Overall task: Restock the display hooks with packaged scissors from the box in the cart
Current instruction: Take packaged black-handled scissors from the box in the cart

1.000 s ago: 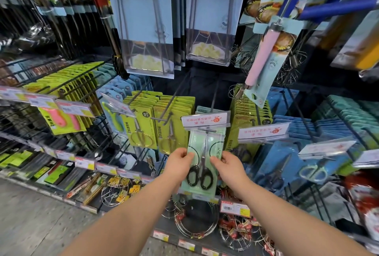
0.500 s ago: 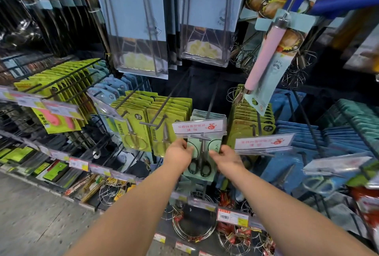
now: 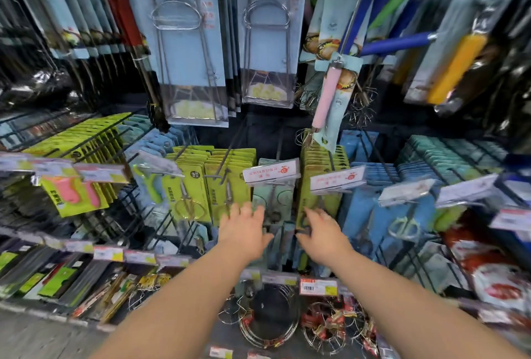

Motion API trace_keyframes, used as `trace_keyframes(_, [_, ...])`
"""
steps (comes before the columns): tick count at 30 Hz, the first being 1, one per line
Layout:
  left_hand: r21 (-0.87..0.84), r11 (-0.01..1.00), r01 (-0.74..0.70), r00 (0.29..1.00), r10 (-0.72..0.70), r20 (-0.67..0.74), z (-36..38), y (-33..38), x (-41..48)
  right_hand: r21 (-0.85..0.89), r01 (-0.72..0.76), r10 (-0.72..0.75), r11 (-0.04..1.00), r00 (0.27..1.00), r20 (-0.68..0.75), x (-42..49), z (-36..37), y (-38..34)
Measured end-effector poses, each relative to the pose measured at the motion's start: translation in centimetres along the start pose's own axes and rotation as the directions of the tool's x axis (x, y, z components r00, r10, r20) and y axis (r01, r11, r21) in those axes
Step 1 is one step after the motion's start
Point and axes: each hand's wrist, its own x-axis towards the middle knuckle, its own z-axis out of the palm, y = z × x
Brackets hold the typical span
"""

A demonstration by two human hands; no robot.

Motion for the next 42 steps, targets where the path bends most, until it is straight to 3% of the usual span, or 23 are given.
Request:
trace_keyframes(5, [0.108,0.982,-0.152,0.988,0.152,0.012,-0.6,0.6,-6.5,-0.255,-0.052,0.048,0.966,0.999,-0.022,-7.8,-0.5,0.0])
trace_keyframes(16, [0.061,0.897,-0.438,0.899,0.439,0.000,1.7,7.0,-20.2,-0.278,-0.303,0.285,0.912,0.953,-0.105,-28.1,1.7,3.7])
trace_keyframes(27, [0.143,0.627,-0.766,0.641,0.761,0.100,2.9,23.8,-30.6,-0.146,-0.660,0.631,0.737,0.749,-0.203,-47.1,0.8,14.8])
trace_keyframes(37, [0.169,0.382,-0.909,0.407,0.901,0.150,5.7,43.2,-41.9,-0.012,-0.826,0.810,0.563,0.555,-0.190,-63.6,-0.1,28.4])
trace_keyframes(42, [0.152,0.304,-0.941,0.329,0.926,0.188,8.0,52.4,-47.0,0.062,-0.871,0.865,0.488,0.473,-0.167,-70.7,-1.1,35.8])
